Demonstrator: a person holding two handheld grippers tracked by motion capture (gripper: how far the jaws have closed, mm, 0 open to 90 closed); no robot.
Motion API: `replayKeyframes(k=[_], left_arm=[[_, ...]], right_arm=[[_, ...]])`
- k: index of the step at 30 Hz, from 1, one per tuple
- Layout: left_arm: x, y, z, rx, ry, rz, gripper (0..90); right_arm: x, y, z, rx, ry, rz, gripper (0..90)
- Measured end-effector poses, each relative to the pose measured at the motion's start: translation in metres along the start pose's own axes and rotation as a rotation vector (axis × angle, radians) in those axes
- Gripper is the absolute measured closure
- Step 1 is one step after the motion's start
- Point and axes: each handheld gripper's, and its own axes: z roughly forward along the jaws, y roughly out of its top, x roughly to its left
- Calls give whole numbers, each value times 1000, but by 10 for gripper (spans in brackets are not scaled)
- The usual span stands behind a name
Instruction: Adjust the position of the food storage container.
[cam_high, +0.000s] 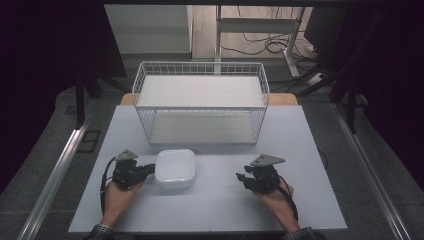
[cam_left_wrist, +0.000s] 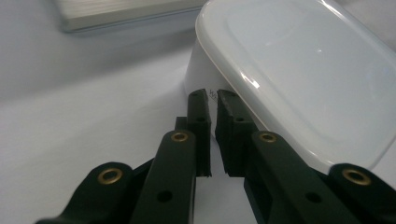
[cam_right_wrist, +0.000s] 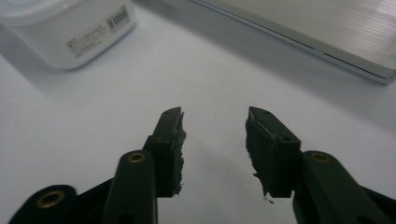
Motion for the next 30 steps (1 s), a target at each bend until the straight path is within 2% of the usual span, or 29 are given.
replayKeyframes(k=[3, 4, 5, 6, 7, 11, 19, 20, 24, 27, 30], left_arm=[[-9, 3, 8, 6, -24, 14, 841], [-15, 6, 14, 11, -41, 22, 840], [-15, 6, 14, 11, -41, 22, 840], [-21, 8, 20, 16, -53, 32, 840], [-21, 8, 20, 16, -53, 32, 840], [-33, 13, 33, 27, -84, 52, 840], [-53, 17, 51, 37, -128, 82, 847], [-56, 17, 51, 42, -122, 92, 869], [-58, 16, 49, 50, -128, 94, 890], [-61, 14, 46, 57, -130, 98, 894], [-62, 12, 42, 53, -142, 87, 895]], right_arm=[[0, 3, 4, 9, 20, 12, 675], [0, 6, 7, 2, 26, 12, 735], [0, 6, 7, 2, 26, 12, 735], [1, 9, 11, -5, 32, 7, 792], [2, 11, 13, -8, 37, 7, 820], [4, 17, 21, -5, 47, 4, 869], [11, 24, 41, 31, 62, -27, 885], [13, 23, 42, 41, 46, -35, 889], [14, 23, 38, 49, 58, -12, 891], [17, 22, 36, 58, 50, -18, 891], [22, 20, 33, 74, 48, -22, 892]])
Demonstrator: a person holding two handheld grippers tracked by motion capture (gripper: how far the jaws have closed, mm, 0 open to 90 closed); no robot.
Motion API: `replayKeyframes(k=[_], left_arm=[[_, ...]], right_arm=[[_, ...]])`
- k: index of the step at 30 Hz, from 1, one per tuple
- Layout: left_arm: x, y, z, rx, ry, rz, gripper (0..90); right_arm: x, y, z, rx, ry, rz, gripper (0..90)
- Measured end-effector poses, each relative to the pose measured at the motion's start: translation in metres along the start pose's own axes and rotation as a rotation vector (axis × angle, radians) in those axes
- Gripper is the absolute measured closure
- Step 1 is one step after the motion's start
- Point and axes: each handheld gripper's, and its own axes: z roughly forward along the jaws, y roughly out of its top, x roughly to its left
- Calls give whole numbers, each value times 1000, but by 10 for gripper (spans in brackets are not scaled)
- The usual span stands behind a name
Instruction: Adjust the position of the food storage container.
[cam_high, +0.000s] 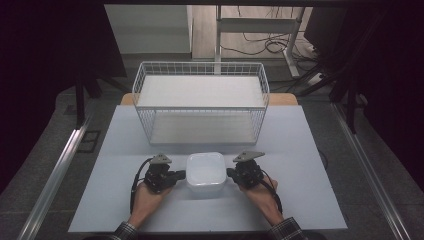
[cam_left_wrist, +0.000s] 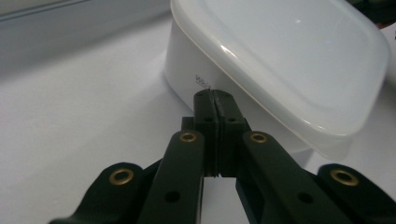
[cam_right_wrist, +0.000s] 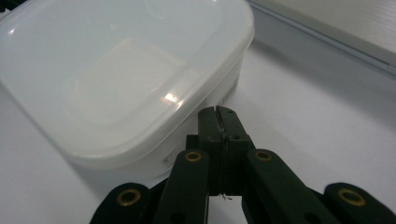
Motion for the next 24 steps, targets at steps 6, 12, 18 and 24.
replayKeyframes(k=[6, 12, 18, 24], left_arm=[[-1, 0, -1, -5, 13, 9, 895], [1, 1, -6, -9, 23, 17, 814], [9, -5, -17, -24, 57, 13, 559], [21, -9, -24, -38, 79, -3, 292]], right_arm=[[12, -4, -6, 24, -8, -34, 892], [10, -5, -8, 18, 8, -20, 870], [2, -9, -16, -11, -23, -32, 722], [-15, -16, -20, -44, -28, 8, 382]])
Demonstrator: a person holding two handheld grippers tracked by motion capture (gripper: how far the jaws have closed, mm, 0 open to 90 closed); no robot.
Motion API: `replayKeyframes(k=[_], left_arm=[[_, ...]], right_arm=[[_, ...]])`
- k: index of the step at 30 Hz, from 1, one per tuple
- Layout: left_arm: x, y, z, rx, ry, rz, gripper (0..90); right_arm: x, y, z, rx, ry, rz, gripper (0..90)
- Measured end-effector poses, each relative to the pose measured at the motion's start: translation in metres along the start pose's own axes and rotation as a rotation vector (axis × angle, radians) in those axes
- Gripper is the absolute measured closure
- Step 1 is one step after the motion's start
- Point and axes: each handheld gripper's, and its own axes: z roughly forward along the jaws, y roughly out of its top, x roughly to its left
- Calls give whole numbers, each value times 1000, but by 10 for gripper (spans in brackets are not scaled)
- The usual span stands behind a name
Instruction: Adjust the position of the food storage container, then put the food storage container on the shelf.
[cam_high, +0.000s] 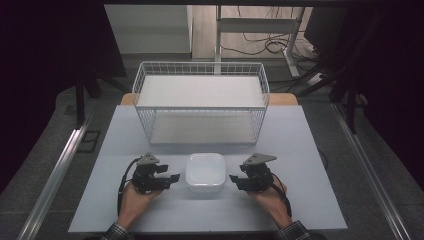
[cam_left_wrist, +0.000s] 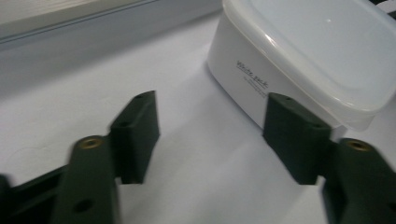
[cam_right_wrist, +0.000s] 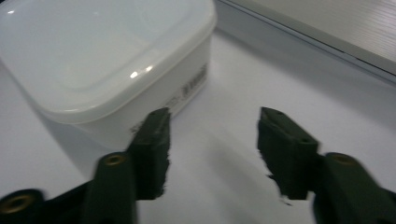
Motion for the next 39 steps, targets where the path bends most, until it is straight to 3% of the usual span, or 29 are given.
replayKeyframes(k=[5, 10, 13, 16, 20, 27, 34, 39], left_arm=[[5, 0, 0, -21, -5, -3, 162], [6, -1, 1, -20, 4, 25, 111], [6, -1, 1, -41, -10, 54, 81], [6, 0, 1, -40, -7, 84, 66], [5, 4, -1, -32, -6, 88, 69], [4, 17, -13, -62, -62, 54, 72], [-10, 29, -9, -68, -121, 98, 27], [-19, 37, -1, -30, -150, 121, 27]], right_arm=[[-7, -1, -1, -43, -28, 13, 198], [-9, -1, 0, -47, -33, 32, 115], [-10, -1, 1, -45, -35, 19, 73], [-10, 0, 0, -52, -30, 13, 56], [-12, 5, -5, -82, -33, 15, 48], [-10, 16, -11, -103, -18, 14, 47], [-1, 29, -11, -117, -18, 10, 3], [4, 35, -7, -100, 4, 15, 2]])
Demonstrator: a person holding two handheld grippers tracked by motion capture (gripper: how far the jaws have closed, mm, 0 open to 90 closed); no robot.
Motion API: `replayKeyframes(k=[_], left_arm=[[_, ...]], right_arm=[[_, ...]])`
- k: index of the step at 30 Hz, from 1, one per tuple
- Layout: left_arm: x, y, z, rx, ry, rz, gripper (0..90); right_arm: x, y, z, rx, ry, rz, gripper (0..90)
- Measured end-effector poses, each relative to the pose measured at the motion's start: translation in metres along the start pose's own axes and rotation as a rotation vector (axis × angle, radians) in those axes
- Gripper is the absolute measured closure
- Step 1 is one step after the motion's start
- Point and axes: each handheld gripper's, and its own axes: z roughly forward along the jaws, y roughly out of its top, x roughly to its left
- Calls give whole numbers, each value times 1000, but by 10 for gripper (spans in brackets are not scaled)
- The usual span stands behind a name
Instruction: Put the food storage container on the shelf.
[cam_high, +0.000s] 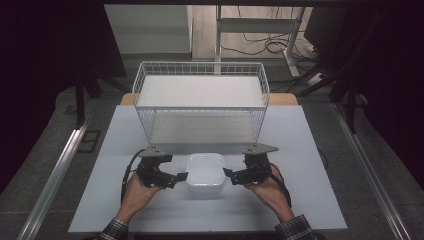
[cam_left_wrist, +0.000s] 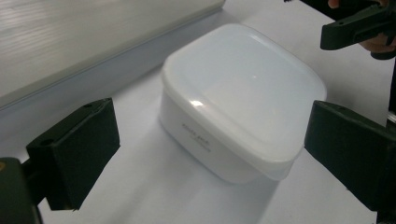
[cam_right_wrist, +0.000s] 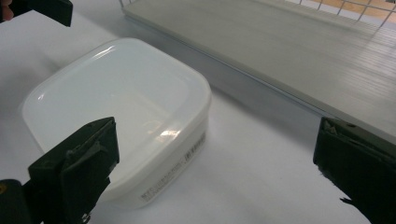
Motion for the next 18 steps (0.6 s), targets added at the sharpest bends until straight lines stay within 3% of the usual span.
replayKeyframes(k=[4, 8, 10, 13, 14, 18], left_arm=[[0, 10, 4, 12, -19, 3, 29], [0, 18, 12, 22, -27, -4, 41], [1, 17, 17, 30, -28, -9, 59], [2, 13, 24, 51, -37, -7, 68], [2, 11, 26, 58, -42, -24, 73], [4, 5, 35, 82, -81, -39, 75]], right_arm=[[5, 8, 5, 31, -2, -9, 13], [8, 16, 14, 51, 29, 4, 44], [13, 20, 21, 61, 61, 6, 68], [16, 19, 26, 81, 74, 0, 76], [17, 17, 28, 96, 75, -3, 78], [12, 9, 33, 141, 115, 26, 92]])
